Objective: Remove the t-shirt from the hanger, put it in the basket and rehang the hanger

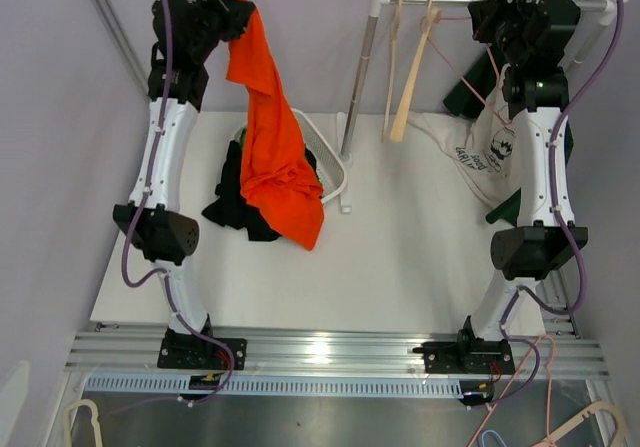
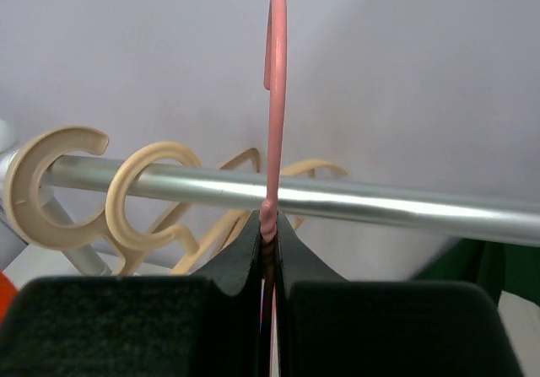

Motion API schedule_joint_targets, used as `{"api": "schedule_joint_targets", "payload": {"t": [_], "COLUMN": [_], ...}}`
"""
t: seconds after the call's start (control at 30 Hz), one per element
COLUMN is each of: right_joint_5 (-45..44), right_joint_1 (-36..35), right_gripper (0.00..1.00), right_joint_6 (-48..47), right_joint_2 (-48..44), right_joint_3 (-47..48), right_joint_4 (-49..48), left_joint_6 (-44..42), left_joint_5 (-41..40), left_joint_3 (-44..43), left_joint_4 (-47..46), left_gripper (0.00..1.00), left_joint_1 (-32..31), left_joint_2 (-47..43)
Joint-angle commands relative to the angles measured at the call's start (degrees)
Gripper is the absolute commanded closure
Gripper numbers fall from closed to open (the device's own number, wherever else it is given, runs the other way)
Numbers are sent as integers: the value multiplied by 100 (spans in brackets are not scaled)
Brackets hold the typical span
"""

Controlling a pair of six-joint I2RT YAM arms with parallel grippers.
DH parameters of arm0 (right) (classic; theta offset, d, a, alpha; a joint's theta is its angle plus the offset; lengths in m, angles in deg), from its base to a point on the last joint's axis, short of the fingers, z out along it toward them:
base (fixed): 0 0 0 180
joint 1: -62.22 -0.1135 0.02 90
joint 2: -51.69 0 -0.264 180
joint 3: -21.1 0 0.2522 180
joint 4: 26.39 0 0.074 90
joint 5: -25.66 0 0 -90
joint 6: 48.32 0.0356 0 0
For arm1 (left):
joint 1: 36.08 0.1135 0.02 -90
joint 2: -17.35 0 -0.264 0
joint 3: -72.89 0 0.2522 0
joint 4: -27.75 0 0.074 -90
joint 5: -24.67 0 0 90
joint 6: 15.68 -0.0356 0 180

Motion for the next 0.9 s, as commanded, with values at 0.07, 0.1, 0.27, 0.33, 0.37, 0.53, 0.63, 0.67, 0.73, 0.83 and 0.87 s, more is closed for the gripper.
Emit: {"api": "schedule_joint_targets", "payload": {"t": [0.07,0.1,0.27,0.33,0.37,0.53,0.63,0.67,0.73,0.83,0.87], "right_joint_5": [152,134,64,55,12,-146,-427,-602,-1008,-1087,-1087], "right_joint_1": [-343,-387,-563,-607,-633,-677,-669,-677,-678,-678,-678], "right_gripper": [100,100,100,100,100,100,100,100,100,100,97], "right_joint_6": [-109,-118,-162,-179,-188,-162,-276,-294,-364,-531,-557], "right_joint_2": [461,470,427,418,418,286,145,102,57,-39,-66], "right_joint_3": [481,472,324,262,261,147,77,85,59,-46,-99], "right_joint_4": [121,130,218,218,270,385,516,551,595,613,622], "left_joint_6": [839,901,972,981,1051,1280,1289,1254,1166,894,754], "left_joint_5": [323,369,255,255,255,387,63,-51,-393,-711,-973], "left_joint_3": [903,1078,2442,2957,3039,4524,5149,5193,5202,5044,5009], "left_joint_4": [1571,1606,1738,1817,1826,1318,931,904,991,1210,1272], "left_gripper": [99,99,99,99,86,1,0,0,0,0,0], "left_joint_1": [-12,-29,-143,-187,-205,-249,-345,-424,-530,-793,-968], "left_joint_2": [807,799,571,404,351,-411,-1157,-1335,-1669,-2258,-2529]}}
